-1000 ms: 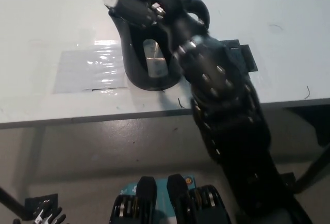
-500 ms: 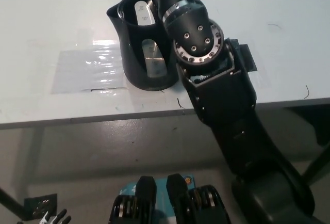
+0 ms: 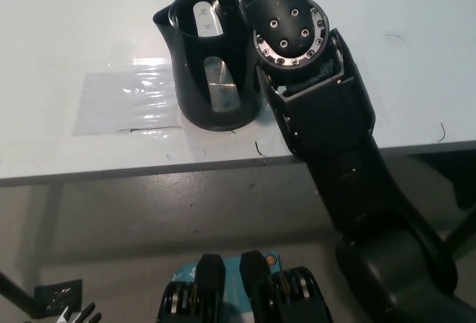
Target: The robot uses its right hand to push down on the lid of a kettle kept in the middle of the desk to close it
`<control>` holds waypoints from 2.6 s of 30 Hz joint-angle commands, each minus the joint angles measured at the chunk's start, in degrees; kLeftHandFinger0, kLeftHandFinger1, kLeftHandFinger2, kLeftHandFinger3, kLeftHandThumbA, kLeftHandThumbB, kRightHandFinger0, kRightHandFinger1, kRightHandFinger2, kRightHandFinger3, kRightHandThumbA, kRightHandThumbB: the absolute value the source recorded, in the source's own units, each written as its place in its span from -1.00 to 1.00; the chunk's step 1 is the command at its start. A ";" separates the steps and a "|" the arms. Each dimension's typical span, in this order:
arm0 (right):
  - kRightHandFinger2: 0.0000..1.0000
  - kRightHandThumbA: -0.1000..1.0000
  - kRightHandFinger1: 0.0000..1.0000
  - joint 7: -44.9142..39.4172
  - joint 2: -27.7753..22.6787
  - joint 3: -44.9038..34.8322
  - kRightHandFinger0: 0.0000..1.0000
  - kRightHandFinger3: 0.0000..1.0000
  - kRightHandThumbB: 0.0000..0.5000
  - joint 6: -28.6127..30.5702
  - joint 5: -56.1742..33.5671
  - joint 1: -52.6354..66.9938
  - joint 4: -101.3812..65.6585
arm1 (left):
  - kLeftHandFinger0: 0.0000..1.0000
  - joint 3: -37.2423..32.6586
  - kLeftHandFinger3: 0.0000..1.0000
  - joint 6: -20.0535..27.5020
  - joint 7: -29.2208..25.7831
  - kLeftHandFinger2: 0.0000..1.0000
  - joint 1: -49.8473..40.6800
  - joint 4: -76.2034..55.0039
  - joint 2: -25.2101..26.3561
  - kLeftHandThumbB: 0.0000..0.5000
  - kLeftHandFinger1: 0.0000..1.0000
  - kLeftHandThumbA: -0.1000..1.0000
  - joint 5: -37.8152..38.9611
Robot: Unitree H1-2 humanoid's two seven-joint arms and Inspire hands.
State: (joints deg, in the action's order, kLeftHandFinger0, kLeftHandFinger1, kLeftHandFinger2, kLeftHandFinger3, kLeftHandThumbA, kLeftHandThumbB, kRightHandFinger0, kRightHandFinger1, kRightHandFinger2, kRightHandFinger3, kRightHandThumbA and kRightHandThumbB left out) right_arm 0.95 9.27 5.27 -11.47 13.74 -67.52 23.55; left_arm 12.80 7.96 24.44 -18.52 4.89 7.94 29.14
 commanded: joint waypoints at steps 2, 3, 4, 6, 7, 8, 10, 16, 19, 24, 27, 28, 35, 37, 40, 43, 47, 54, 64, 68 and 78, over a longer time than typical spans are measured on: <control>1.00 -0.57 1.00 1.55 -0.75 -0.37 1.00 1.00 0.07 2.73 -0.58 -2.42 0.47 | 1.00 -0.09 1.00 2.65 1.04 1.00 -0.17 -0.36 0.08 0.93 1.00 1.00 0.38; 1.00 -0.57 1.00 1.55 -0.81 -0.34 1.00 1.00 0.07 2.73 -0.58 -2.36 0.49 | 1.00 -0.12 1.00 2.73 1.07 1.00 -0.11 -0.30 0.04 0.94 1.00 1.00 0.39; 1.00 -0.57 1.00 1.58 -0.86 -0.43 1.00 1.00 0.04 3.87 -0.96 -2.07 1.96 | 1.00 -0.10 1.00 2.70 1.32 1.00 -0.17 -0.32 0.01 0.91 1.00 1.00 0.79; 1.00 -0.57 1.00 2.00 -1.04 -0.53 1.00 1.00 0.05 4.73 -1.05 -1.74 3.23 | 1.00 -0.14 1.00 3.05 1.68 1.00 -0.17 -0.04 -0.07 0.90 1.00 1.00 1.00; 1.00 -0.59 1.00 2.25 -1.25 -0.62 1.00 1.00 0.04 4.93 -1.04 -1.52 4.06 | 1.00 -0.20 1.00 3.04 1.71 1.00 -0.27 -0.10 -0.18 0.90 1.00 1.00 1.04; 1.00 -0.59 1.00 2.36 -1.26 -0.74 1.00 1.00 0.04 4.89 -1.18 -1.53 4.57 | 1.00 -0.20 1.00 3.14 1.74 1.00 -0.26 -0.05 -0.16 0.91 1.00 1.00 0.95; 1.00 -0.60 1.00 2.70 -1.56 -0.95 1.00 1.00 0.02 5.14 -1.29 -1.53 5.90 | 1.00 -0.18 1.00 3.14 1.75 1.00 -0.15 -0.02 -0.26 0.91 1.00 1.00 1.13; 1.00 -0.61 1.00 3.12 -2.30 -1.52 1.00 1.00 0.02 7.03 -1.95 -1.50 9.09 | 1.00 -0.36 1.00 3.20 1.73 1.00 0.83 -0.25 -0.13 0.86 1.00 1.00 1.02; 1.00 -0.54 1.00 3.60 -2.30 -1.59 1.00 1.00 0.09 8.68 -2.10 -1.35 10.45 | 1.00 -0.52 1.00 2.88 1.33 1.00 1.36 -0.42 -0.05 0.96 1.00 1.00 0.55; 1.00 -0.53 1.00 4.24 -1.71 -1.78 1.00 1.00 0.11 9.98 -2.71 -0.19 11.70 | 1.00 -0.42 1.00 2.43 1.62 1.00 1.51 -0.63 0.25 0.98 1.00 1.00 1.09; 1.00 -0.56 1.00 4.86 -1.33 -1.60 1.00 1.00 0.10 10.93 -2.69 0.71 12.47 | 1.00 -0.44 1.00 2.20 1.49 1.00 1.49 -0.82 0.24 0.97 1.00 1.00 1.08; 1.00 -0.56 1.00 5.05 -1.26 -1.58 1.00 1.00 0.09 10.88 -2.67 0.98 12.43 | 1.00 -0.48 1.00 2.24 1.56 1.00 1.58 -0.74 0.30 0.96 1.00 1.00 1.03; 1.00 -0.53 1.00 6.35 -0.15 -1.74 1.00 1.00 0.07 12.32 -3.13 1.90 16.87 | 1.00 -0.93 1.00 2.49 1.27 1.00 1.35 -0.71 0.31 0.96 1.00 1.00 -0.05; 1.00 -0.52 1.00 6.87 0.11 -2.13 1.00 1.00 0.08 12.74 -3.53 1.11 18.75 | 1.00 -1.02 1.00 2.31 1.38 1.00 1.52 -0.71 0.31 0.94 1.00 1.00 0.23; 1.00 -0.57 1.00 7.55 0.75 -3.20 1.00 1.00 0.08 13.31 -4.50 0.25 20.47 | 1.00 -1.52 1.00 1.99 1.00 1.00 1.75 -1.00 0.29 0.93 1.00 1.00 -0.40; 1.00 -0.60 1.00 8.00 1.44 -4.20 1.00 1.00 0.11 13.01 -5.16 0.29 22.17 | 1.00 -2.46 1.00 2.12 0.86 1.00 2.08 -0.57 0.11 0.94 1.00 1.00 -1.44; 1.00 -0.62 1.00 9.56 2.14 -4.17 1.00 1.00 0.13 15.85 -4.76 0.52 27.30 | 1.00 -3.58 1.00 1.67 1.12 1.00 1.79 -0.78 0.49 0.91 1.00 1.00 -1.47; 1.00 -0.61 1.00 10.56 1.07 -4.80 0.96 1.00 0.12 18.03 -5.43 -0.46 32.43 | 1.00 -4.78 1.00 0.65 0.84 1.00 2.81 -1.43 1.24 0.90 1.00 1.00 -2.38; 1.00 -0.60 1.00 9.74 1.18 -5.82 1.00 1.00 0.12 16.10 -7.56 -4.77 32.81 | 1.00 -6.85 1.00 -0.71 0.56 1.00 5.39 -1.01 2.26 0.98 1.00 1.00 -3.72; 1.00 -0.61 0.97 10.52 2.05 -6.03 0.84 1.00 0.22 15.58 -7.89 -5.64 34.33 | 1.00 -7.52 1.00 -0.94 0.84 1.00 5.23 -0.88 2.30 0.94 1.00 1.00 -3.99; 1.00 -0.72 0.96 9.97 1.73 -6.68 0.89 1.00 0.01 13.54 -9.17 -11.58 38.85 | 1.00 -9.00 1.00 -1.18 -1.01 1.00 6.17 -0.87 0.92 0.97 1.00 1.00 -5.52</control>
State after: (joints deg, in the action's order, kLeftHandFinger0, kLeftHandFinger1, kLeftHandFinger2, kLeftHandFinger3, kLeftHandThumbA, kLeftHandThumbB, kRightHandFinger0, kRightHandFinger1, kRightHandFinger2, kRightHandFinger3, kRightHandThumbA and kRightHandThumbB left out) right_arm 11.08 10.21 -0.91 2.96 6.28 -71.87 61.40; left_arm 4.04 6.58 24.41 -12.49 5.23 9.05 25.10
